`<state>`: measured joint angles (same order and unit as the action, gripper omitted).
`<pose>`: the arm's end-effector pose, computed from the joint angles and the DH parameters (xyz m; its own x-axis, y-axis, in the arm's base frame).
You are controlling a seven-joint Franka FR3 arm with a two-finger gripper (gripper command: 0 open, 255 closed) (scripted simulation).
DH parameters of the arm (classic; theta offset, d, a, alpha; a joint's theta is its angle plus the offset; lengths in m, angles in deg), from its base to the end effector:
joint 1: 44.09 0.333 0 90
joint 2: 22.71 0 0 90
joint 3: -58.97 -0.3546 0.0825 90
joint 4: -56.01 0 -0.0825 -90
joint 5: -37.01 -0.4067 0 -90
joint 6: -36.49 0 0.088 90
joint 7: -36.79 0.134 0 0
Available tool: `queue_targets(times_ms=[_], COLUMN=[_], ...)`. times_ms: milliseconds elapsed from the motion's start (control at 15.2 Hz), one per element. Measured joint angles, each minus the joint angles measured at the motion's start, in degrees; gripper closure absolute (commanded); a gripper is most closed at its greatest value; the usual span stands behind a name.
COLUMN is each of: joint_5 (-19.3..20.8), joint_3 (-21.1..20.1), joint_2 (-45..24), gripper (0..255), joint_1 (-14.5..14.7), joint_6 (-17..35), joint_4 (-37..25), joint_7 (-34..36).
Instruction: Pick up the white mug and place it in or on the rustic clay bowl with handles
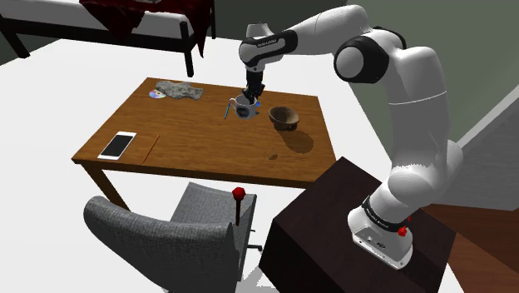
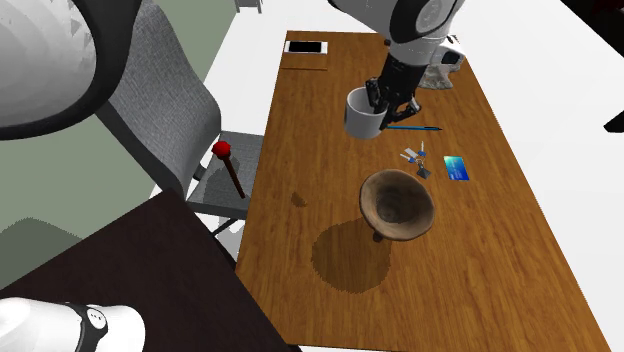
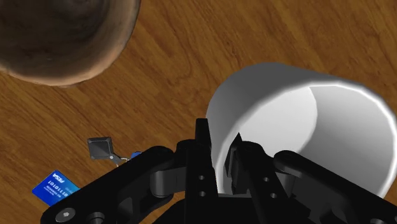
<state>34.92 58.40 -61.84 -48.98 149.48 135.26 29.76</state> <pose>0.7578 -0.0554 0.2937 0.9955 0.0316 -0.0888 0.0273 -0.9984 -0.0496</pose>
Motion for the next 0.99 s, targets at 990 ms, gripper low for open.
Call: queue_targets(times_ms=[990], joint_5=[-0.2], joint_3=[1.2], joint_2=[7.3], gripper=[255], joint_1=[-4.0], joint_6=[-3.4], joint_4=[4.1], joint_7=[-5.0])
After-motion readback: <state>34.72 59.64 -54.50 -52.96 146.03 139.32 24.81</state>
